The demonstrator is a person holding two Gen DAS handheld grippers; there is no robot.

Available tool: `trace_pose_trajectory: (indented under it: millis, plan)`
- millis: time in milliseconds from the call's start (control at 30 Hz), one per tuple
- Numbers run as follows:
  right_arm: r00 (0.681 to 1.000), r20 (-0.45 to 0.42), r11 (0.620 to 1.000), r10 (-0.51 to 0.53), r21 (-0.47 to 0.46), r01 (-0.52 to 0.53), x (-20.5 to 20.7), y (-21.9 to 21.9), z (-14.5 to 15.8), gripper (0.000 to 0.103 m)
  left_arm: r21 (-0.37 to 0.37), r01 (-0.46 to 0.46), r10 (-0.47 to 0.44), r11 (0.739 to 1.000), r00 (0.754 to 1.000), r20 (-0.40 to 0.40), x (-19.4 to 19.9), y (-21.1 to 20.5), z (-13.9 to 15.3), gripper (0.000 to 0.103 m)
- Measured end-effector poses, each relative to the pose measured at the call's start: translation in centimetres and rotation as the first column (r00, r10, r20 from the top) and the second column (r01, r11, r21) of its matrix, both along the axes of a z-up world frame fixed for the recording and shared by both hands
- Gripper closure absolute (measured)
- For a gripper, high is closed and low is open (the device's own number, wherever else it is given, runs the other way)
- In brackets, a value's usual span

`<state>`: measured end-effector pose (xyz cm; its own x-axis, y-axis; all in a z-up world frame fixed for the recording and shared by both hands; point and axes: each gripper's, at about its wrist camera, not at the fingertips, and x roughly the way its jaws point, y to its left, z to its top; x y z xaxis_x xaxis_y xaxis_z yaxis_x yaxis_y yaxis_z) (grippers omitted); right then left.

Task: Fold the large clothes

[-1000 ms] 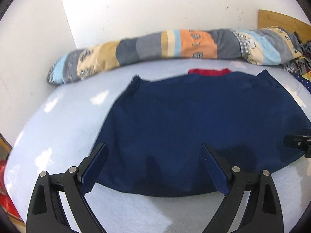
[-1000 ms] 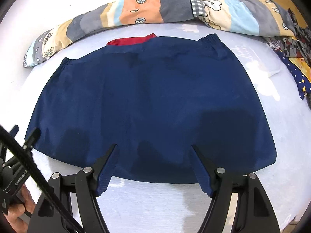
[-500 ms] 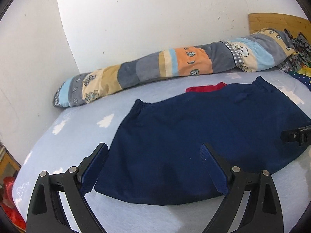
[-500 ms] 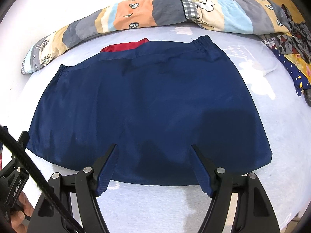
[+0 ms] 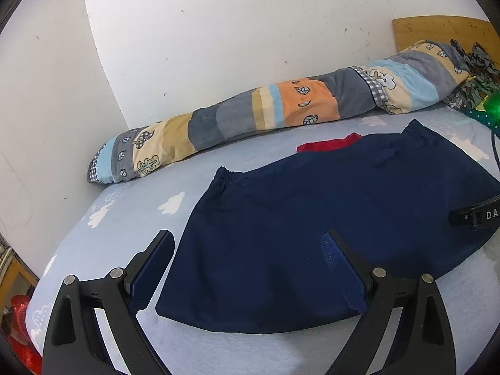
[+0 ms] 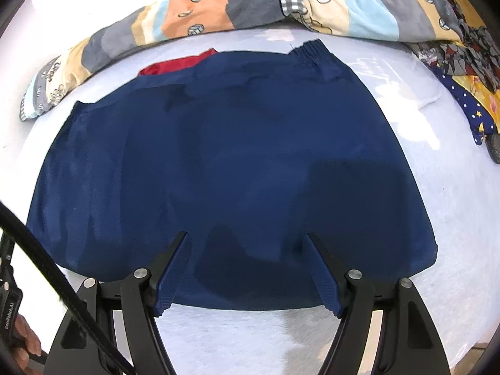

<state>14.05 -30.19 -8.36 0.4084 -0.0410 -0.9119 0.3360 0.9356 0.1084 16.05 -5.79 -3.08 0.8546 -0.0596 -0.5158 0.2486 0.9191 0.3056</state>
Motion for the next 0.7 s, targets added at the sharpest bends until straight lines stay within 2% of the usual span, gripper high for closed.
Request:
trace_pose_trajectory:
  millis: [167,333,433,600,700]
  plan:
    - [1.0,-0.026,1.0,0.009,-0.018,-0.009,0.4,-0.1,-0.9,0.025,0.006,-0.002,0.002,1.0,1.0,-0.022,0.5,0.0,-0.5,0.008]
    - [0.999,-0.042,0.999,0.031,-0.038,-0.033,0.5,0.3,-1.2,0.022,-0.006,-0.017,0.017,1.0,0.994,-0.111,2.0,0.5,-2.0,0.008]
    - [0.999,0.008,0.999,0.046,-0.004,-0.046,0.5,0.1,0.1,0.022,-0.037,-0.046,0.039,0.998,0.986,-0.16,3.2,1.5,-2.4,0.008]
    - [0.997,0.065,0.997,0.029,-0.068,-0.025,1.6,-1.5,1.9,0.022,-0.109,-0.074,0.045,0.991,0.967,-0.251,5.4,2.7,-2.9,0.008]
    - [0.996,0.09,0.998,-0.007,-0.066,0.013,2.6,-3.4,2.5,0.022,-0.082,-0.103,0.079,0.991,0.963,-0.257,6.8,3.0,-3.1,0.008]
